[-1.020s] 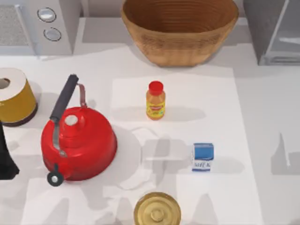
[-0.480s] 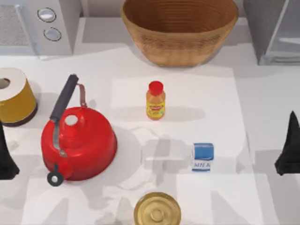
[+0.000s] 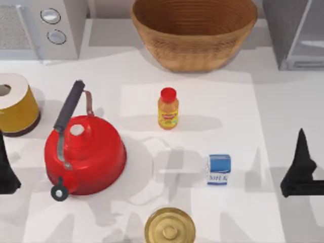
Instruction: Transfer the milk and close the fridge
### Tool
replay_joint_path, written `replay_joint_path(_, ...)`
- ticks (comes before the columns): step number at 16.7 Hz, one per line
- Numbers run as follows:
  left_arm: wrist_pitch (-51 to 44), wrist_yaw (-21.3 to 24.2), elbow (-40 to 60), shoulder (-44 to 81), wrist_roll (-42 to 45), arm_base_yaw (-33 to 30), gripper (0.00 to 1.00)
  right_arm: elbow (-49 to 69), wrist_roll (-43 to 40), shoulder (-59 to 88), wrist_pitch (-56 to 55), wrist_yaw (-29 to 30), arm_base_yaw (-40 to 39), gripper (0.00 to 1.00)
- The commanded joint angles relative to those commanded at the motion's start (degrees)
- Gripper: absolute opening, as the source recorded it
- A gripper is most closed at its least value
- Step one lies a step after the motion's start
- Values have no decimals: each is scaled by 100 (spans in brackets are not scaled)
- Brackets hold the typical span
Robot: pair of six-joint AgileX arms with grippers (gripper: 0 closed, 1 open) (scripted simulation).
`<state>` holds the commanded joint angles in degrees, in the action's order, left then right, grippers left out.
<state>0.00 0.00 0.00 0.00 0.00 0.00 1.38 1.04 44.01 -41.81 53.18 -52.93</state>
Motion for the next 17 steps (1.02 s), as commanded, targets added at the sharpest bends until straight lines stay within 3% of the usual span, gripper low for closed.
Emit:
replay_joint_path(7, 0, 0, 0, 0, 0, 0, 100, 288, 518, 638, 600, 73, -109, 100)
replay_joint_path(17, 0, 0, 0, 0, 0, 0, 100, 2788, 3927, 4467, 3030, -25, -937, 100)
